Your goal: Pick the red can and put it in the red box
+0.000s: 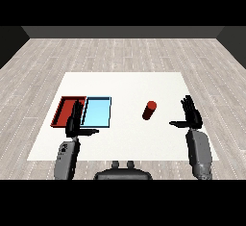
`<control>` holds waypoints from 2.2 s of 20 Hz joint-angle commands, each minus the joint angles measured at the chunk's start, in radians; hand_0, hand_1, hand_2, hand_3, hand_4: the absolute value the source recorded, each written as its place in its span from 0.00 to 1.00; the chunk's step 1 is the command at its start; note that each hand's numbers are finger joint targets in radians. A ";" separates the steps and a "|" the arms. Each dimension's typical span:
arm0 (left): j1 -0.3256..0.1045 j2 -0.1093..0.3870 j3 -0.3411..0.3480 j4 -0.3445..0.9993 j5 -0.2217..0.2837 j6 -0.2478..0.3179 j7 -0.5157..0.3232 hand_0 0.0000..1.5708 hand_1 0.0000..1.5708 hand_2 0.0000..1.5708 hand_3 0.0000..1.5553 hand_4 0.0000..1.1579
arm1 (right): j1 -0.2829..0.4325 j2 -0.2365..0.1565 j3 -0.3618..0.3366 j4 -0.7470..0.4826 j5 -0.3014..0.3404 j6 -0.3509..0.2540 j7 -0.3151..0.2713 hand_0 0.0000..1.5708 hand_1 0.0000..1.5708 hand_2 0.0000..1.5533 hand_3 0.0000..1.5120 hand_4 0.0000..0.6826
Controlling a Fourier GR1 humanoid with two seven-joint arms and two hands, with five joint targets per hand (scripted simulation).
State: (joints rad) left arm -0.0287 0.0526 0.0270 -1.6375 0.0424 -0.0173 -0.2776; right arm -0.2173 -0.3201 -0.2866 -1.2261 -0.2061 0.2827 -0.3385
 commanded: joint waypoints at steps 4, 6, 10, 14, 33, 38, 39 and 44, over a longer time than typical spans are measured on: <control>0.017 -0.009 -0.009 -0.010 -0.017 -0.006 -0.078 0.00 0.00 0.00 0.00 0.00 | -0.120 -0.028 -0.012 0.290 0.051 0.071 -0.243 0.00 0.00 0.00 0.00 0.00; -0.009 0.002 0.026 0.046 0.022 -0.035 -0.109 0.00 0.00 0.00 0.00 0.00 | -0.138 -0.068 -0.041 0.262 0.005 0.090 -0.164 0.00 0.00 0.00 0.00 0.00; 0.041 0.025 0.038 -0.030 0.058 -0.074 -0.094 0.00 0.00 0.00 0.00 0.00 | -0.106 -0.041 -0.023 0.249 0.007 0.085 -0.160 0.00 0.00 0.00 0.00 0.00; 0.021 -0.007 0.042 0.067 0.050 -0.059 -0.178 0.00 0.00 0.00 0.00 0.00 | -0.198 -0.010 0.010 0.314 0.052 0.017 -0.154 0.00 0.00 0.00 0.00 0.00; -0.046 -0.019 0.037 0.126 0.038 -0.036 -0.171 0.00 0.00 0.00 0.00 0.00 | -0.330 0.024 0.027 0.634 0.047 0.082 -0.229 0.00 0.00 0.00 0.00 0.00; 0.008 -0.018 0.017 0.007 0.052 -0.035 -0.087 0.00 0.00 0.00 0.00 0.00 | -0.444 0.064 0.027 0.714 0.037 0.065 -0.205 0.00 0.00 0.00 0.00 0.00; 0.005 -0.009 0.033 0.005 0.066 -0.041 -0.088 0.00 0.00 0.00 0.00 0.00 | -0.309 0.099 0.057 0.666 0.063 0.075 -0.300 0.00 0.00 0.00 0.00 0.00; 0.000 -0.023 0.010 -0.055 0.062 -0.018 -0.031 0.00 0.00 0.00 0.00 0.00 | -0.378 0.103 0.053 0.680 0.035 0.066 -0.210 0.00 0.00 0.00 0.00 0.00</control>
State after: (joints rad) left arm -0.0360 0.0432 0.0613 -1.6283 0.1099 -0.0552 -0.3588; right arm -0.5618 -0.2314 -0.2365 -0.5877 -0.1719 0.3561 -0.5518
